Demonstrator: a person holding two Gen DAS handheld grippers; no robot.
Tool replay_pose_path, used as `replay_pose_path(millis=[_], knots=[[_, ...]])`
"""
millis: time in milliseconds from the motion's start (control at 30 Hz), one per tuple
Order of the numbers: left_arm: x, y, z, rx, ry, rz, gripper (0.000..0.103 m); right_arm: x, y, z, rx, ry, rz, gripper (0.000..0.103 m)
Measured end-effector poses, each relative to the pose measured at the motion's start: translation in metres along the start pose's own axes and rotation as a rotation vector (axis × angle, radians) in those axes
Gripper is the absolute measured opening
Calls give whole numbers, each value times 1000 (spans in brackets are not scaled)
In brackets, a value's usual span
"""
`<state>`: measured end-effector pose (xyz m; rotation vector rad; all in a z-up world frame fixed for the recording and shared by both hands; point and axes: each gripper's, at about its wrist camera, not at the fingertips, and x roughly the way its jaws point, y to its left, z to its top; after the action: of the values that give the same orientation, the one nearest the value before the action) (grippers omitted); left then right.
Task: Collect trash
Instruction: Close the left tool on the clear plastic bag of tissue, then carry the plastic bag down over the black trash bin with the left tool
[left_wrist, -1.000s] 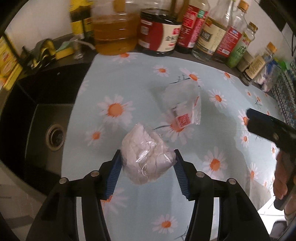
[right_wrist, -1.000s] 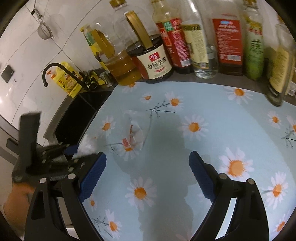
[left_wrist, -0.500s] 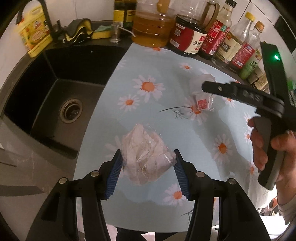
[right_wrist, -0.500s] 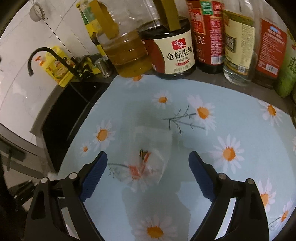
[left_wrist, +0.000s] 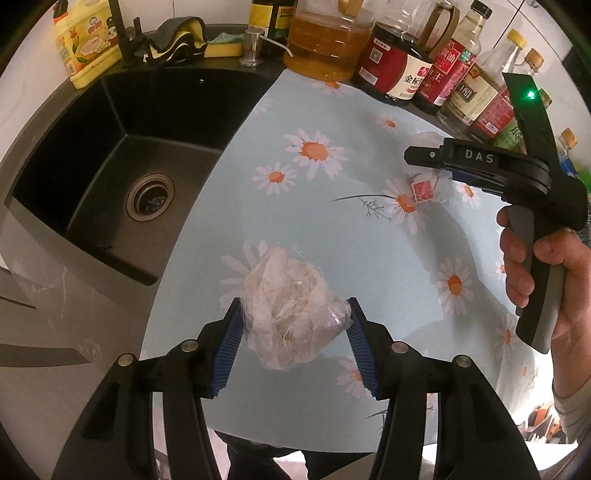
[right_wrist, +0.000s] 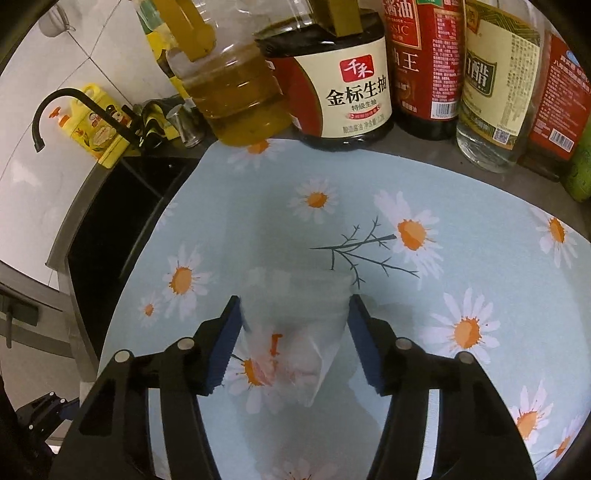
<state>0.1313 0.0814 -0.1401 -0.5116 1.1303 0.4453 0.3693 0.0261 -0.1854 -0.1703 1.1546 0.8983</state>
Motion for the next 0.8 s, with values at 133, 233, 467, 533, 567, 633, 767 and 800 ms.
replay_pose_path(millis=[133, 233, 467, 533, 567, 633, 767, 800], knots=[[-1, -2, 1, 6, -4, -4, 53, -8, -1, -5, -4, -8, 7, 58], [-4, -5, 1, 19, -10, -11, 53, -15, 0, -10, -1, -15, 7, 58], [-13, -12, -1, 75, -26, -42, 53, -39, 4, -29, 15, -43, -6, 58], [-15, -14, -2, 95, -28, -57, 53, -45, 5, -36, 24, -49, -14, 58], [-16, -16, -3, 115, -30, -68, 53, -50, 7, -41, 29, -57, -25, 58], [-18, -18, -4, 145, -36, -85, 53, -57, 8, -50, 46, -67, -40, 58], [-28, -18, -11, 212, -54, -140, 53, -78, 15, -73, 93, -97, -90, 58], [-30, -17, -13, 224, -57, -151, 53, -83, 18, -80, 105, -103, -100, 58]])
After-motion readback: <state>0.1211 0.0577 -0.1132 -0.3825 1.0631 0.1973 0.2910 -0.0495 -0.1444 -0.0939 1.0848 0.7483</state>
